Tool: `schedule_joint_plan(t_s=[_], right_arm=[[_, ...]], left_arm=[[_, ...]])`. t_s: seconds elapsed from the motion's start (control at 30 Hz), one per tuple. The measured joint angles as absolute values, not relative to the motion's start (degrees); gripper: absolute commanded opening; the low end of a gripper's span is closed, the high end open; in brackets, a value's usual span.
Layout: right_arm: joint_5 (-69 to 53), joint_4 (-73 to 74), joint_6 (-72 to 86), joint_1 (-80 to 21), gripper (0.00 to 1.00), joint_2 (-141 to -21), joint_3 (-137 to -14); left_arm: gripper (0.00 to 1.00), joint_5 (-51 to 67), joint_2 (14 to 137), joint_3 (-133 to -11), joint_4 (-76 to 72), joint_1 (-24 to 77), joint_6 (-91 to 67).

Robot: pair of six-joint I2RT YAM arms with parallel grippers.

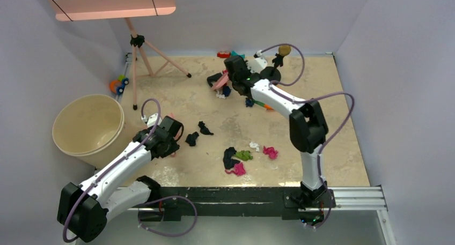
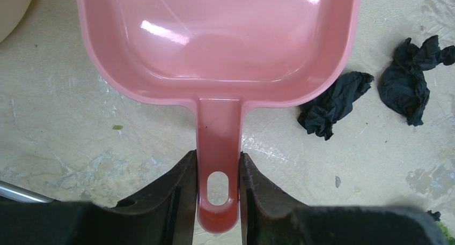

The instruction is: Sweep away the paper scraps from the table

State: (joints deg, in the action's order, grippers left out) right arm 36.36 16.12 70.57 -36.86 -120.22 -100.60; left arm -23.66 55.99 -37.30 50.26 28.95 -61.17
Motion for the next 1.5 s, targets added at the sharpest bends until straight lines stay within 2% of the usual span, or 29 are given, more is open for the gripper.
schedule_joint_plan(t_s=[0.13,0.33,0.5,0.7,0.93,1.03,1.2,1.5], right_arm=[[40.5,17.1,65.9,-36.9,0.0,-110.0,-95.4],[39.4,4.1,53.9,-36.9,0.0,-105.4,-93.1],[39.8,-1.2,52.4,-36.1,0.0,-111.1,-97.2],[35.2,-1.4,58.4,-32.4,0.0,-125.4,-106.7],[34.2,13.6,68.1,-30.7,0.0,-137.8,-120.0],[35.1,19.4,73.9,-31.2,0.0,-136.2,-120.0],[35.5,25.6,81.0,-32.9,0.0,-129.3,-112.2],[34.2,41.6,91.0,-34.7,0.0,-125.2,-111.4]], left_arm=[[0.28,-23.7,55.5,-37.3,50.3,28.9,-60.4],[0.28,-23.6,54.1,-37.3,50.7,28.9,-59.7],[0.28,-23.1,52.6,-37.3,51.1,28.9,-58.3],[0.28,-22.5,51.4,-37.3,51.7,28.9,-57.3],[0.28,-22.3,51.4,-37.3,52.0,28.9,-57.2],[0.28,-22.3,51.6,-37.4,52.0,28.9,-57.2],[0.28,-22.3,52.6,-38.1,51.9,28.9,-57.2],[0.28,-22.3,52.6,-38.3,51.9,28.9,-57.2]])
